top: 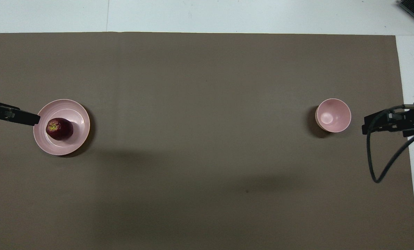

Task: Move apple from plate to bowl
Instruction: 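Reach the left gripper down onto the red apple on the plate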

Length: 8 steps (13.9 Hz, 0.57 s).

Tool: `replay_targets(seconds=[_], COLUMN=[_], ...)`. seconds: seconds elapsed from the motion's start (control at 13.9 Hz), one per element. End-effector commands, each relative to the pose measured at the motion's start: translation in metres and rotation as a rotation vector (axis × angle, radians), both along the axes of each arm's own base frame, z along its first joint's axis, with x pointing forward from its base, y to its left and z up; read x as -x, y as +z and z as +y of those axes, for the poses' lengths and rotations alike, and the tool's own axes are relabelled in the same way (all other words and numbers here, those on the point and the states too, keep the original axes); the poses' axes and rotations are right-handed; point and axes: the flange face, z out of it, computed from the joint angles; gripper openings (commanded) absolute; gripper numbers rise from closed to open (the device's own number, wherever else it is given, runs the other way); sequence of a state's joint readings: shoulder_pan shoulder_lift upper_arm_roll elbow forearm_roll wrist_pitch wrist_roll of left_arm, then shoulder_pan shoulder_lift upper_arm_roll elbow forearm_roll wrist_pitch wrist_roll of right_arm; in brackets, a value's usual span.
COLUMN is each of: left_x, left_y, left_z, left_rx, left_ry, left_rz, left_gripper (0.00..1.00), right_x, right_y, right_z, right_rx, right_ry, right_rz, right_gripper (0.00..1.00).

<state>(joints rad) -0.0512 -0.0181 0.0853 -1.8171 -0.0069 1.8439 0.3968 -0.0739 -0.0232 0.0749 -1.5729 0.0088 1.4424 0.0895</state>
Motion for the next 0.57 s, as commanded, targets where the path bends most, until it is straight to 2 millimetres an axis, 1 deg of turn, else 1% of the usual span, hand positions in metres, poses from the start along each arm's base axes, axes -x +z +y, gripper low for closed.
replay_targets(seconds=[0.0, 0.07, 0.14, 0.29, 0.43, 0.5], left_x=[0.010, 0.010, 0.012, 0.011, 0.003, 0.000], left_y=[-0.035, -0.051, -0.068, -0.100, -0.119, -0.130], left_z=[0.018, 0.018, 0.028, 0.027, 0.029, 0.032], left_rx=[0.010, 0.009, 0.009, 0.009, 0.004, 0.000], left_ry=[-0.012, -0.016, 0.003, 0.004, 0.008, 0.018], left_rz=[0.001, -0.004, 0.005, 0.036, 0.018, 0.001], left_gripper=[1.00, 1.00, 1.00, 1.00, 1.00, 1.00], right_x=[0.006, 0.006, 0.006, 0.008, 0.008, 0.010], right_y=[0.001, 0.001, 0.001, 0.001, 0.000, -0.001], right_z=[-0.004, -0.004, -0.004, -0.008, -0.009, -0.005], right_rx=[-0.008, -0.008, -0.007, 0.007, 0.006, 0.003], right_ry=[0.015, 0.015, 0.012, 0.001, 0.011, 0.018], right_rz=[0.000, 0.000, 0.000, 0.011, 0.011, 0.012], right_gripper=[1.00, 1.00, 1.00, 1.00, 1.00, 1.00])
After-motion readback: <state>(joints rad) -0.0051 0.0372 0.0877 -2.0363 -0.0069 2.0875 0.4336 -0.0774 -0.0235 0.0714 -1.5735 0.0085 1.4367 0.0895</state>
